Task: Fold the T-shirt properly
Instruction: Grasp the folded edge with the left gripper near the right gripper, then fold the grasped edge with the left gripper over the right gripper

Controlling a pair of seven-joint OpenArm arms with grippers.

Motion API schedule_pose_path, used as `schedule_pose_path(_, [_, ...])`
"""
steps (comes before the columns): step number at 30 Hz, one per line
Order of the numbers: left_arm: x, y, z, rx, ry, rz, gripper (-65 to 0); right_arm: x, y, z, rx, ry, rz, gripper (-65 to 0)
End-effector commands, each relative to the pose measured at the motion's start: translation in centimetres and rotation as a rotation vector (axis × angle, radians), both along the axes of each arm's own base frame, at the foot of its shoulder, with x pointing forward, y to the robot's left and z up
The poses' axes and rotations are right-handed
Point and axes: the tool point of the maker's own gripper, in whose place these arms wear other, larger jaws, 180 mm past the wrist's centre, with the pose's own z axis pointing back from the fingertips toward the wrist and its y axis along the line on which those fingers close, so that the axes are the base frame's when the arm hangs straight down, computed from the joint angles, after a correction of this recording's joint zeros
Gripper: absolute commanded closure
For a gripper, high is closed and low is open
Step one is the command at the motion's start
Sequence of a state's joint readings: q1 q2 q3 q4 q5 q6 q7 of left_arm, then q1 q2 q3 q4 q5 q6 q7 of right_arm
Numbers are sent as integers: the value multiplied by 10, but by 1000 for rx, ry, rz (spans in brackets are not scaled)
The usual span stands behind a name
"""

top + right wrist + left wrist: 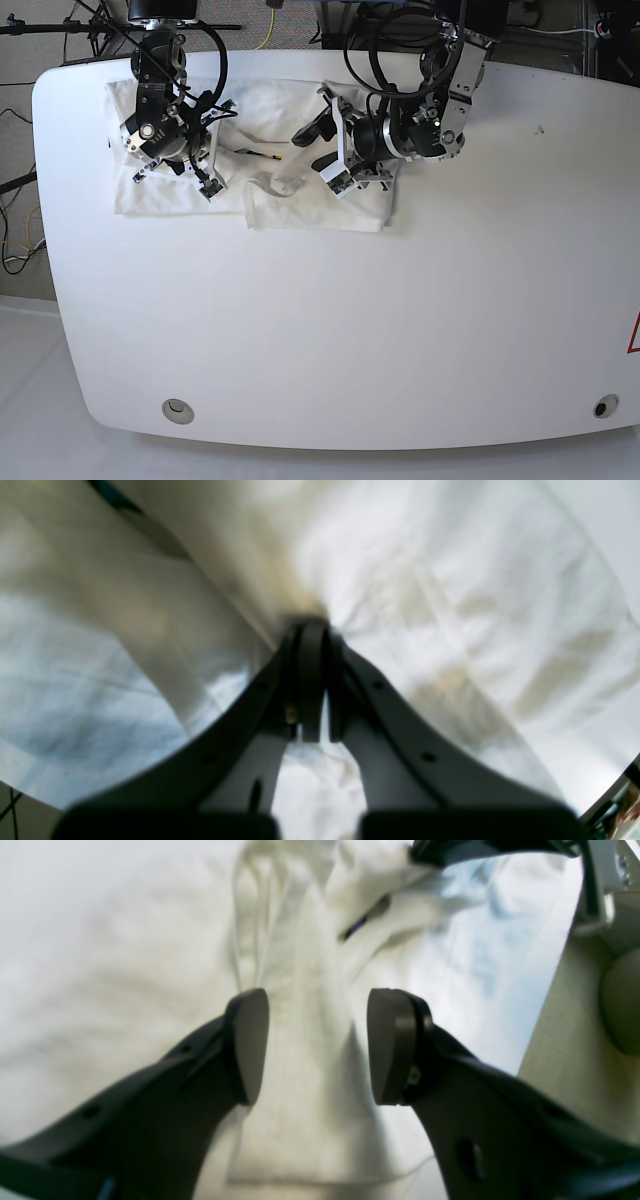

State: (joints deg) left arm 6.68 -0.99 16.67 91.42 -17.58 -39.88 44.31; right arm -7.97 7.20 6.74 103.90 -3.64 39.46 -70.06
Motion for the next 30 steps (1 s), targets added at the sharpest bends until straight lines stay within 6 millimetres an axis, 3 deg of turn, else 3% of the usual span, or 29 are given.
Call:
schedule_pose_path(1, [3, -4, 3, -33, -1, 6, -295, 3, 3, -1, 15, -12, 7, 0])
schedule_pose_path(12, [-2, -7, -4, -34, 25, 2, -291, 3, 4, -2, 20, -14, 8, 0])
schedule_pose_path(14, [-2, -7, -4, -34, 25, 2, -266, 3, 4, -2, 20, -14, 8, 0])
schedule_pose_path(22, [0, -8, -2, -38, 22, 1, -27, 3, 4, -2, 20, -14, 8, 0])
schedule_pose_path(30, [1, -9, 0, -43, 16, 1, -12, 4, 5, -1, 21, -15, 9, 0])
